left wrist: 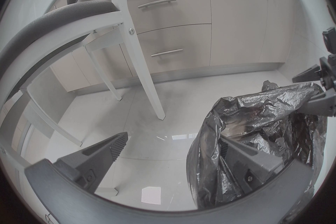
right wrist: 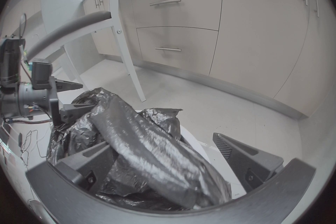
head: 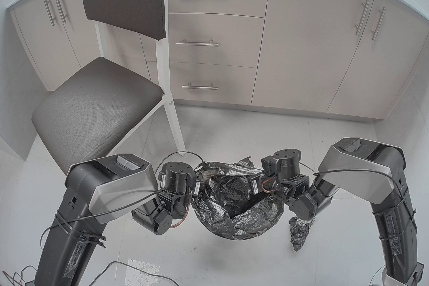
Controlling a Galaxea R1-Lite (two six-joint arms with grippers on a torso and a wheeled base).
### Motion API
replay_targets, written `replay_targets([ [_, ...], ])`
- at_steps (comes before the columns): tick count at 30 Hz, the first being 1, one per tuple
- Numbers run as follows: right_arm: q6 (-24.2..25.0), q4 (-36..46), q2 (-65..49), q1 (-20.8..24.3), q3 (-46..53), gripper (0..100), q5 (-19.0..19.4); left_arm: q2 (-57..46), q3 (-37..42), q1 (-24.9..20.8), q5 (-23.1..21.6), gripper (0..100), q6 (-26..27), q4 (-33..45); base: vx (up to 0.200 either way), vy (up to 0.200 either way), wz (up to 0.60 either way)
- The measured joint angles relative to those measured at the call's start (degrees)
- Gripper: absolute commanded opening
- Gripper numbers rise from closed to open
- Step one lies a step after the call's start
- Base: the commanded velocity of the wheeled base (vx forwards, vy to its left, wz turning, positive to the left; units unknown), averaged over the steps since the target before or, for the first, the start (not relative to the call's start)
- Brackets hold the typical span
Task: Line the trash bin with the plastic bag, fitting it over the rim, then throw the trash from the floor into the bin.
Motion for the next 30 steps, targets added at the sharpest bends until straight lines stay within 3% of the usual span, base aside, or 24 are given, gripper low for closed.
replay_targets([
  [18, -1.19, 17.87, 6.39, -2.97, -23.78, 100, -2.96, 0.15, -0.38, -0.44, -0.49, 100, -1.04, -1.34, 0.0, 0.0, 0.0],
  [30, -1.28, 21.25, 9.16, -4.35, -29.99, 100, -3.32, 1.16, -0.77, -0.52, -2.29, 100, -1.62, -2.35, 0.0, 0.0, 0.0],
])
